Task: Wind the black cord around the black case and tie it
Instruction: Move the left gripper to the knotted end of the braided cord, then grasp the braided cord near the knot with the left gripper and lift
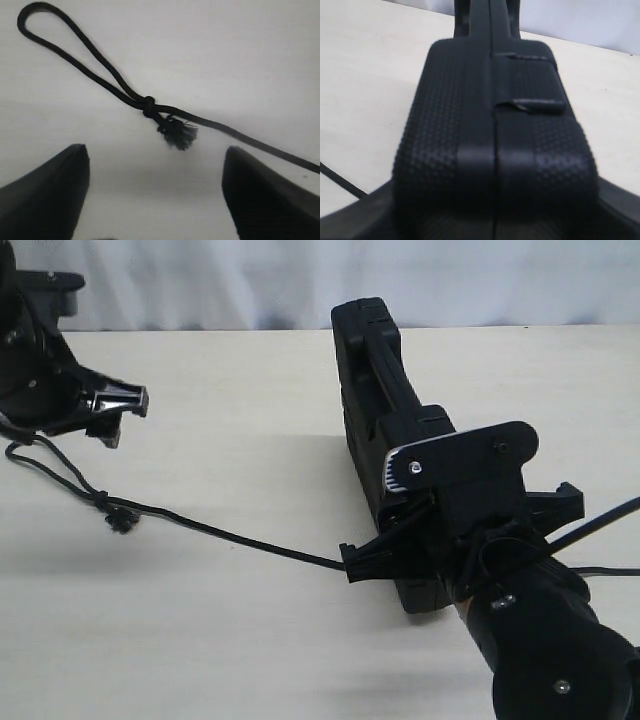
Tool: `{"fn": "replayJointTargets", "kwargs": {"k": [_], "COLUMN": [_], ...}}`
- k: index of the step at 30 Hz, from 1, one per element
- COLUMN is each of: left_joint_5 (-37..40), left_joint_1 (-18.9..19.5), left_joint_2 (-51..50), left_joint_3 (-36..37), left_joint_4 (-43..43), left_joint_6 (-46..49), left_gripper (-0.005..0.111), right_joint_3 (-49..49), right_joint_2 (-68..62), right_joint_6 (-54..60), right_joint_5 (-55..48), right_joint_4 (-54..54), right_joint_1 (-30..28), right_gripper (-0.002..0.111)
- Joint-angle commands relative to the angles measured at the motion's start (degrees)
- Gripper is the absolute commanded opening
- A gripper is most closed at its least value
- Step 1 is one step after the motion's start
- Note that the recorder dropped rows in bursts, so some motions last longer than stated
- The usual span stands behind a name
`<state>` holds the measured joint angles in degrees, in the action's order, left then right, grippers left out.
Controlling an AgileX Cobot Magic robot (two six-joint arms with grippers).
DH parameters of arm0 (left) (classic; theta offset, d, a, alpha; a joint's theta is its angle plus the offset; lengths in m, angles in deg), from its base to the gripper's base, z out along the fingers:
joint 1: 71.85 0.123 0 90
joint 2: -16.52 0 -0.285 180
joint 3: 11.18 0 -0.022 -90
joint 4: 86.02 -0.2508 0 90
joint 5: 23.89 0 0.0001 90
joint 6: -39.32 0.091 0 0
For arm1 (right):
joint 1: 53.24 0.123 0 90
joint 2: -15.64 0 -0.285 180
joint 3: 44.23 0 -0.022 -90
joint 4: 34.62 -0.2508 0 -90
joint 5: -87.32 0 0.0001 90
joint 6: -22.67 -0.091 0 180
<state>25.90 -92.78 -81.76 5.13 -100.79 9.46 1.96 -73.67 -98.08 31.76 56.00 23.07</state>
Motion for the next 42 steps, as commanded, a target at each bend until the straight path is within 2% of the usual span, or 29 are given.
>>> {"fn": "replayJointTargets", "kwargs": {"k": [1, 6, 8, 10, 16, 18, 19, 20, 26, 33, 42], "left_joint_5": [-7.2, -12.4, -14.6, -15.5, -16.1, -17.7, -19.3, -20.4, -26.4, -26.5, -26.4], "left_joint_1": [1.6, 1.6, 1.6, 1.6, 6.7, 6.9, 6.9, 6.9, 6.9, 7.2, 9.6], "left_joint_2": [-1.5, -3.7, -6.1, -8.4, -13.7, -14.8, -15.5, -15.9, -17.0, -18.2, -20.0], "left_joint_3": [4.9, 6.7, 6.8, 6.8, 6.8, 6.8, 6.8, 6.8, 6.8, 6.8, 6.8], "left_joint_4": [-0.5, 4.6, 4.6, 4.8, 5.3, 4.1, 3.9, 4.1, 3.7, 2.9, 3.0], "left_joint_6": [-0.8, -1.6, -6.3, -6.5, -8.3, -8.1, -8.1, -8.1, -12.6, -13.9, -13.9], "left_gripper": [0.057, 0.044, 0.045, 0.045, 0.045, 0.056, 0.066, 0.069, 0.069, 0.069, 0.069], "right_joint_3": [-0.1, -0.1, -0.1, -0.1, -0.1, -0.1, -0.1, -0.1, -0.1, -0.1, -0.1], "right_joint_2": [0.9, 0.9, 0.9, 0.9, 0.9, 0.9, 0.9, 0.9, 0.9, 0.9, 0.9], "right_joint_6": [-0.1, -0.1, -0.1, -0.1, -0.1, -0.1, -0.1, -0.1, -0.1, -0.1, -0.1], "right_joint_5": [-1.3, -1.3, -1.0, -1.0, -1.1, -1.1, -1.0, -0.7, -0.2, 0.0, 0.2], "right_joint_4": [4.3, 5.3, 5.8, 5.8, 6.2, 6.9, 7.1, 7.3, 7.9, 7.9, 7.9], "right_joint_1": [-0.3, -0.3, -0.3, -0.3, -0.3, -0.3, -0.3, -0.3, -0.3, -0.3, -0.3], "right_gripper": [0.004, 0.004, 0.004, 0.004, 0.004, 0.004, 0.004, 0.004, 0.004, 0.004, 0.004]}}
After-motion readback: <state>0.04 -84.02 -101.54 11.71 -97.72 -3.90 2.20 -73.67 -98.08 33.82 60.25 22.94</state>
